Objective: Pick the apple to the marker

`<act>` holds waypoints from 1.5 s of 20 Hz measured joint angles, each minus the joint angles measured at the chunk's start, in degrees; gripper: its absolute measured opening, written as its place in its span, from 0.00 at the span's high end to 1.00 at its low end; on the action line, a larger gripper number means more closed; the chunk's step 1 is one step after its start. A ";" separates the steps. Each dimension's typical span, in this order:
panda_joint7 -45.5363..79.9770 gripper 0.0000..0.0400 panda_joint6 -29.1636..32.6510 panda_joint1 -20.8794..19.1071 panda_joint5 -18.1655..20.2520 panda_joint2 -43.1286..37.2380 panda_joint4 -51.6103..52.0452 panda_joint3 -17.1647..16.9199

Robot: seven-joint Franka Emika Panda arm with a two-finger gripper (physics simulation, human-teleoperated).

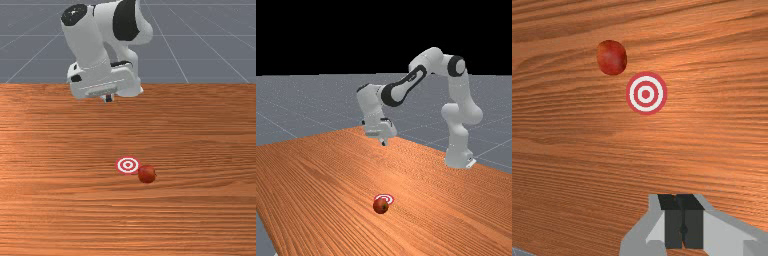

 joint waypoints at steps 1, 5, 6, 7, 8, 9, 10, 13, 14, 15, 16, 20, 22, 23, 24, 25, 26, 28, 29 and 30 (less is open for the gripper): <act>4.24 0.99 -1.07 -0.32 1.91 0.37 0.33 -0.47; 9.67 0.61 3.50 -0.11 5.24 0.76 0.81 -0.33; 10.15 0.37 7.37 0.83 5.42 0.88 0.70 0.25; 10.45 0.22 11.15 1.89 5.50 1.51 0.70 0.90; 10.70 0.14 14.44 2.97 5.43 2.72 0.81 1.57; 11.41 0.08 16.88 4.19 5.23 4.89 1.27 2.39; 12.47 0.05 18.77 5.63 4.90 7.88 2.19 3.18; 15.15 0.01 21.23 8.73 3.78 17.99 7.97 4.47; 16.00 0.01 21.34 9.23 3.37 21.42 10.80 4.49; 16.68 0.00 21.56 9.55 3.06 24.02 12.88 4.40; 17.20 0.00 21.88 9.83 2.54 25.82 14.35 4.07; 18.88 0.00 22.11 10.05 1.02 31.27 20.99 2.76; 19.59 0.00 22.09 10.01 0.75 33.66 23.55 2.49; 19.80 0.00 21.93 10.13 0.70 34.51 24.78 2.56; 20.00 0.00 21.83 10.23 0.67 35.40 25.68 2.65; 20.39 0.00 21.83 10.47 0.52 36.21 26.00 2.58; 20.71 0.00 21.92 10.72 0.38 37.00 26.07 2.54; 21.01 0.28 21.96 10.95 0.22 37.53 26.17 2.43; 21.11 0.28 21.97 10.99 0.25 37.49 26.11 2.43; 21.17 0.28 21.82 11.00 0.25 37.38 25.96 2.42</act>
